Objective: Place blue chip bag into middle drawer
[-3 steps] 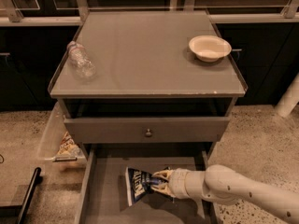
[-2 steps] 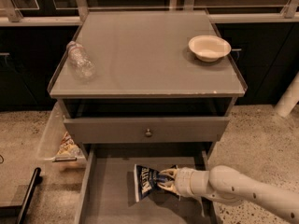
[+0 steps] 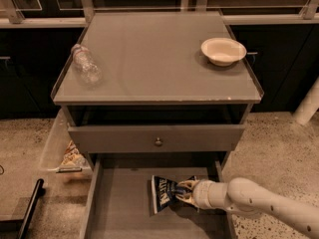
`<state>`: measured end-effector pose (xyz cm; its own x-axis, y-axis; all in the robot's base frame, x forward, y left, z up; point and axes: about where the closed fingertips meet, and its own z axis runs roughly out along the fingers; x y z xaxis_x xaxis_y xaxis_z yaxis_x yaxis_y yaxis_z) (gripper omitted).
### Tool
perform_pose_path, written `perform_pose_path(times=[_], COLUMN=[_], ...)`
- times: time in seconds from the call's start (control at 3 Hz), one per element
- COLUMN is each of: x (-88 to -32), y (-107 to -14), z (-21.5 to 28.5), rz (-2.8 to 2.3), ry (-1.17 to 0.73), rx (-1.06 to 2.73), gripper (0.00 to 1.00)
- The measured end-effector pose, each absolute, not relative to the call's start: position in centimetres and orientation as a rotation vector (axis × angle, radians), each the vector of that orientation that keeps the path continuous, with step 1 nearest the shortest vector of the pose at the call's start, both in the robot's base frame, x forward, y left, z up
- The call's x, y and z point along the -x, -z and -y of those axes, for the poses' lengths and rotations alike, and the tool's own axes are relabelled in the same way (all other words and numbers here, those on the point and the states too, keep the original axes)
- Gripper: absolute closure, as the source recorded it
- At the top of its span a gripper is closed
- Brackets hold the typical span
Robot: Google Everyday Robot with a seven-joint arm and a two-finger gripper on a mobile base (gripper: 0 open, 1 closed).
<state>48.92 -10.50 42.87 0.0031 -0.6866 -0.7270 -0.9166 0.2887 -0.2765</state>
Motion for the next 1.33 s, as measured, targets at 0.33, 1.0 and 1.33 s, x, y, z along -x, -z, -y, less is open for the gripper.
perform_pose_path(times=[0.33, 1.0, 1.33], x=[-49.71, -49.85, -49.84], y=[-40.87, -40.72, -40.72], z=[10.56, 10.53, 10.52], rz=[-1.702, -1.7, -1.7], ry=[-0.39, -0.395, -0.395], rx=[1.478, 1.475, 1.475], gripper=[1.0, 0.81, 0.58])
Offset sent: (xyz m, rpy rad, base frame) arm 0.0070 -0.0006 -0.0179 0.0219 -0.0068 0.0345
